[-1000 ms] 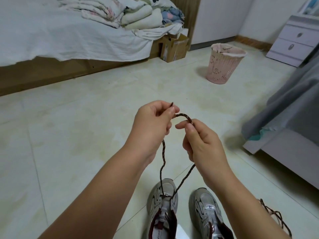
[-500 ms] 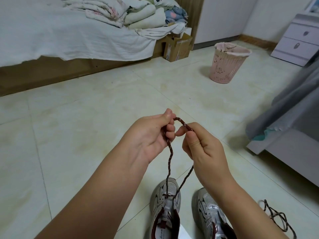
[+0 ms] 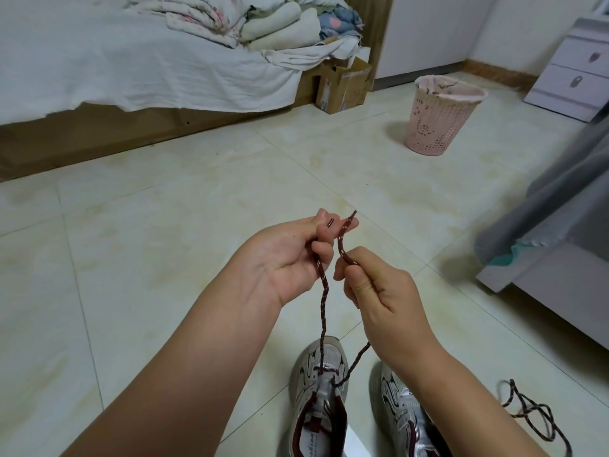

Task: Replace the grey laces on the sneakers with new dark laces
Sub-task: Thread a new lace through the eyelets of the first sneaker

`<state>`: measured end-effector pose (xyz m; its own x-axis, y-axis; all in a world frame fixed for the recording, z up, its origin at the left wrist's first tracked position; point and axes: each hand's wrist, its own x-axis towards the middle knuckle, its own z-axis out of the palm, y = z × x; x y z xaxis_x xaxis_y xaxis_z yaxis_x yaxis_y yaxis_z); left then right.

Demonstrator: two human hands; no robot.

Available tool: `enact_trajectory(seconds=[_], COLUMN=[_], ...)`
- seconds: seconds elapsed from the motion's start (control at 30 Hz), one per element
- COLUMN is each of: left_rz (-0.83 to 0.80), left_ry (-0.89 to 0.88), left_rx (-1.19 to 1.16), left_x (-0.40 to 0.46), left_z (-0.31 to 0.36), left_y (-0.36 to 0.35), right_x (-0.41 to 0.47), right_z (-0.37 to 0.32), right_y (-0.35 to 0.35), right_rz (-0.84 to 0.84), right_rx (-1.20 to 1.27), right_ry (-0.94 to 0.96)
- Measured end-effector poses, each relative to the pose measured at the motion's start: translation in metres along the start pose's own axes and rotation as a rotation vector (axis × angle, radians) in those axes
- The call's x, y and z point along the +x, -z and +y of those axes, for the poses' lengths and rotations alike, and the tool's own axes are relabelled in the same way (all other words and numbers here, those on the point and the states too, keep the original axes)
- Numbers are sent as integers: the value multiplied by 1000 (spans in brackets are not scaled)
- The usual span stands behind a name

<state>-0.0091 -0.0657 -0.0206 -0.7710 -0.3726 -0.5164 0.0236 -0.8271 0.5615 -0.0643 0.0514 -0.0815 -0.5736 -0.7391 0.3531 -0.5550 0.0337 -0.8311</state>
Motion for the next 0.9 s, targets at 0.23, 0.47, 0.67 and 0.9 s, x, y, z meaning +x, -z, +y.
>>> enact_trajectory(seconds=[0.23,0.47,0.67,0.9], left_rz=[-58,-104,-219,-241], left_ry=[-157,-540,-546,-521], left_rx=[141,315,381,397], left_x=[-1,-12,-13,-1], left_z=[4,18,9,7], left_y=[1,3,2,13], right_x=[-1,-18,-44,-53], right_z=[1,49,140,173], right_y=[-1,-1,-52,-79], right_rz=[-110,-336,-399,-635], right_rx=[16,351,-233,-824], right_ry=[-130,-799,-832,-676])
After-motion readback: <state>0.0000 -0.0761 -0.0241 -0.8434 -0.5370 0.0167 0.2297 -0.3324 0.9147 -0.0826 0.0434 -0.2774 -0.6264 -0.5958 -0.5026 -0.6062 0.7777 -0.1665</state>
